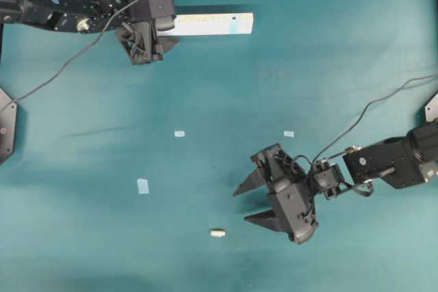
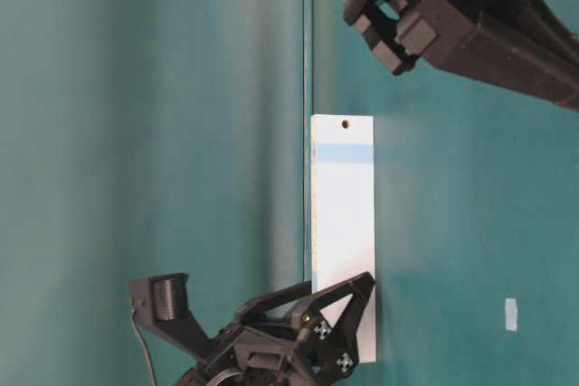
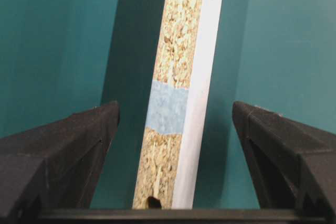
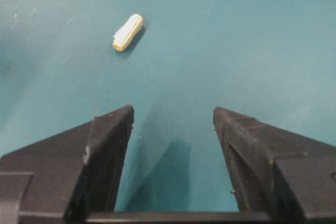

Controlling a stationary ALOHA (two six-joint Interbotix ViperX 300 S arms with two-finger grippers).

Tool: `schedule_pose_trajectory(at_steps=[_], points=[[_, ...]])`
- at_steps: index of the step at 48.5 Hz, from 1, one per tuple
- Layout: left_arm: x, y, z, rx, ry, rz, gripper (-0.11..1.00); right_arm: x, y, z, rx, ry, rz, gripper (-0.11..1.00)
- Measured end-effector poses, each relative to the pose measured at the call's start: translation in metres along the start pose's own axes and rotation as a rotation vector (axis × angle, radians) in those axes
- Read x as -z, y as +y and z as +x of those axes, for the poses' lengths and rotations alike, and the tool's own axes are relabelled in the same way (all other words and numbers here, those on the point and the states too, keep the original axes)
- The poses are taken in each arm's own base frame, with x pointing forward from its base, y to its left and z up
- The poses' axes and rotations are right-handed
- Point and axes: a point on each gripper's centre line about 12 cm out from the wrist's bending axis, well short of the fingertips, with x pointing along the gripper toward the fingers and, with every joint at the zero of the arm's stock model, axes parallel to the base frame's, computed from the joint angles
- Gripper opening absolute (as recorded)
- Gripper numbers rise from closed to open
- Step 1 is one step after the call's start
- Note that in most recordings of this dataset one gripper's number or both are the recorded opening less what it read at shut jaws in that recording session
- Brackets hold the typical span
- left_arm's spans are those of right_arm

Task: Move the wooden board into place and insert the rod into its hole.
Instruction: 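Lift the strip with the left gripper and swing it toward center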

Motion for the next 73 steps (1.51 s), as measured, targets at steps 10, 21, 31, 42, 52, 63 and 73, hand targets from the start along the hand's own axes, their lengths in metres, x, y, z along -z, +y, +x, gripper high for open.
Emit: schedule_pose_trajectory(at_steps=[10,21,31,42,52,63,73], points=[[0.004,-0.001,0.009,-0.005,-0.006,0.0,0.87,0.001,0.0,0.0,-0.001,0.005,-0.001,0.72],[0.002,-0.001,0.012,-0.021,-0.037,-0.011,0.76,0.0,0.0,0.0,-0.001,0.003,-0.001,0.72],[0.005,-0.002,0.012,-0.02,-0.035,-0.051,0.51,0.001,0.0,0.0,0.0,0.005,0.0,0.72],[0.009,-0.006,0.012,-0.014,-0.031,-0.054,0.22,0.004,0.0,0.0,0.0,0.032,-0.001,0.72],[0.01,-0.006,0.014,-0.012,-0.025,-0.056,0.22,0.005,0.0,0.0,0.0,0.038,-0.001,0.72],[0.005,-0.005,0.015,-0.012,-0.03,-0.069,0.22,0.005,0.0,0.0,0.0,0.043,-0.001,0.72],[-0.012,-0.016,0.005,0.008,-0.069,-0.059,0.22,0.007,0.0,0.0,0.001,0.06,0.0,0.72]])
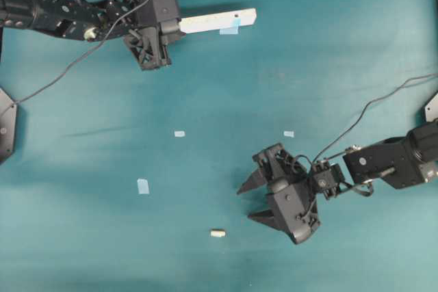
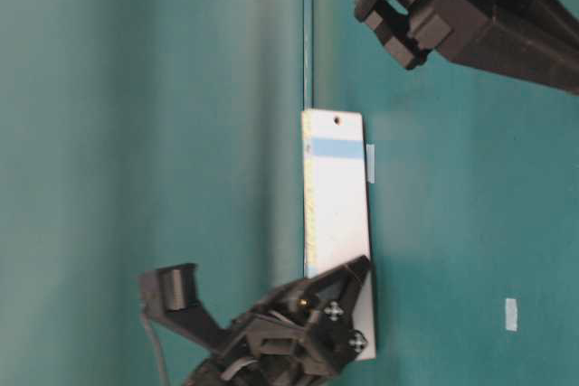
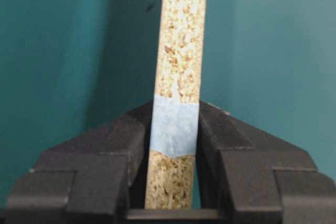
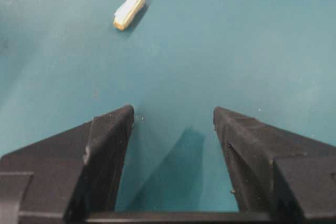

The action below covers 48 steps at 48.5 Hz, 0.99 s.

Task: Move the wooden board into place and insert the rod into its hole.
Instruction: 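Lift the strip with the left gripper and swing it toward center, then slide the held strip rightward to the table center with the left gripper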

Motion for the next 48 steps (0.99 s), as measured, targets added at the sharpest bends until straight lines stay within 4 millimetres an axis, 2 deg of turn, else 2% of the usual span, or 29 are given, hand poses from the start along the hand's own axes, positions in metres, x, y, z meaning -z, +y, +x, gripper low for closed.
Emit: schedule_pose_trajectory(at_steps=[13,35,48], points=[[-0.027,-0.026,-0.017,0.047,-0.073,-0.047,0.22,0.002,0.0,0.0,0.0,0.017,0.002,0.72],[-0.056,-0.102,-0.029,0.203,-0.132,-0.081,0.22,0.003,0.0,0.0,0.0,0.018,0.002,0.72],[-0.062,-0.139,-0.028,0.275,-0.125,-0.114,0.22,0.002,0.0,0.0,0.0,0.017,0.002,0.72]])
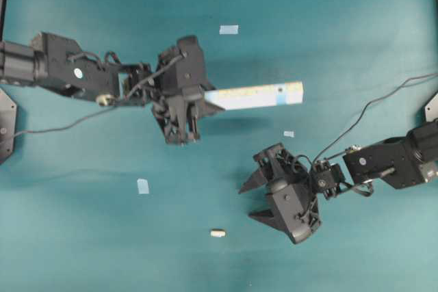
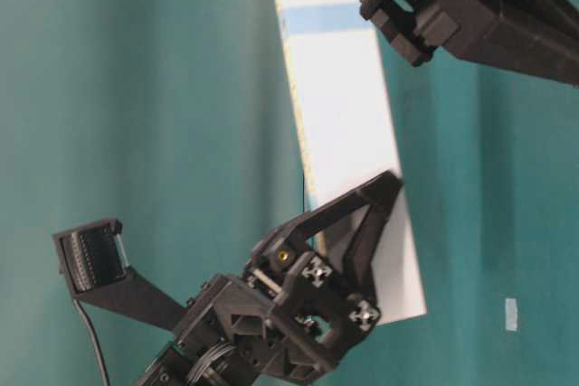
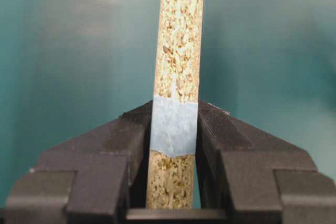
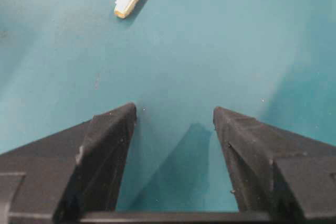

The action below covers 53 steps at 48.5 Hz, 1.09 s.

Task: Move the wooden board into place and insert the rod into its hole.
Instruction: 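Slide the held strip rightward to the table center with the left gripper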

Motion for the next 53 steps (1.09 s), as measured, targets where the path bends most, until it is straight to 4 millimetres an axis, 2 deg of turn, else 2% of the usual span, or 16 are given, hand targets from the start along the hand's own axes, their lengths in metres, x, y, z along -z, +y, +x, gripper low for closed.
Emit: schedule_pose_trajectory(at_steps=[18,36,53], points=[[0.01,-0.033,0.018,0.058,0.038,-0.066,0.22,0.0,0.0,0.0,0.0,0.002,0.0,0.72],[0.027,-0.034,0.026,0.051,0.149,-0.06,0.22,-0.005,0.0,0.001,0.001,-0.012,-0.001,0.72],[0.019,-0.036,0.033,0.057,0.15,-0.004,0.22,-0.004,0.0,0.002,0.001,-0.009,0.0,0.72]])
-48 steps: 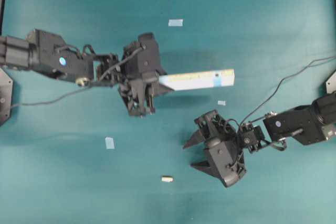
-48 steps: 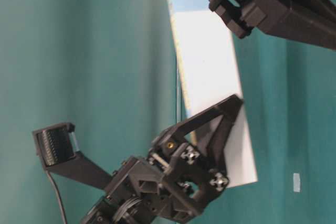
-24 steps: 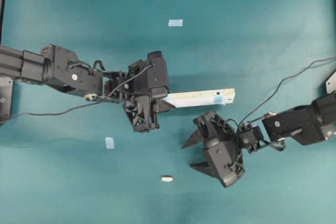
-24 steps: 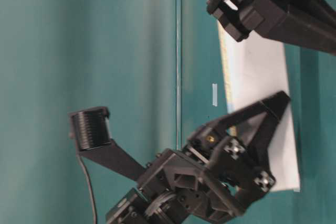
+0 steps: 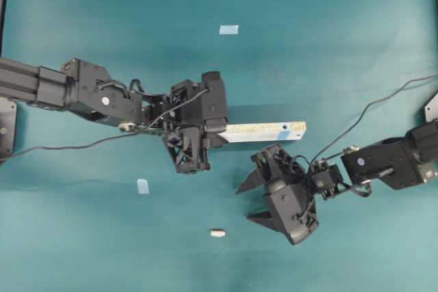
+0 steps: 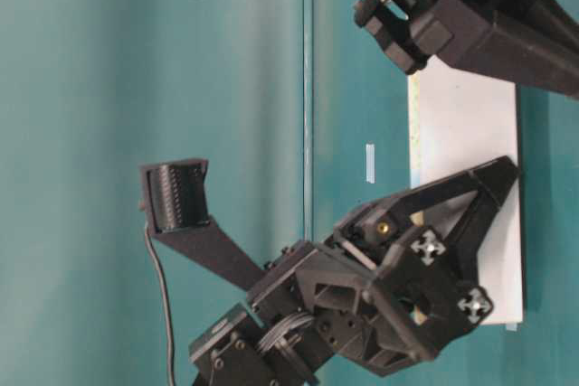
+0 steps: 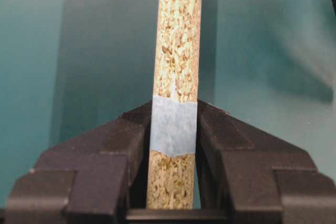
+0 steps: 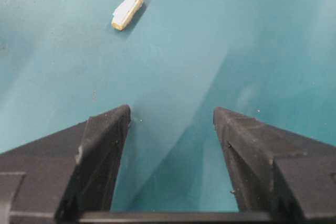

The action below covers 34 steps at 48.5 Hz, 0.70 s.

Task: Move the wooden board into place and insert the rod into its hole.
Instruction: 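Slide the held strip rightward to the table center with the left gripper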

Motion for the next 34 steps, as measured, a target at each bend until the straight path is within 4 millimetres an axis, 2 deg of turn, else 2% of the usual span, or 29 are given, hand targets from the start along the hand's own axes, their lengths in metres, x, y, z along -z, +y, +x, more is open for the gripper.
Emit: schedule_pose_trajectory(at_steps=[18,34], points=[[0.0037,-0.0001,0.0038,0.001,0.063,0.12,0.22,-0.0005,0.0,-0.0003,0.0,-0.002,0.0,0.72],[0.0043,0.0008,0.0024,0.001,0.109,0.122,0.22,-0.0011,-0.0001,-0.0001,0.0,-0.003,0.0,0.72]])
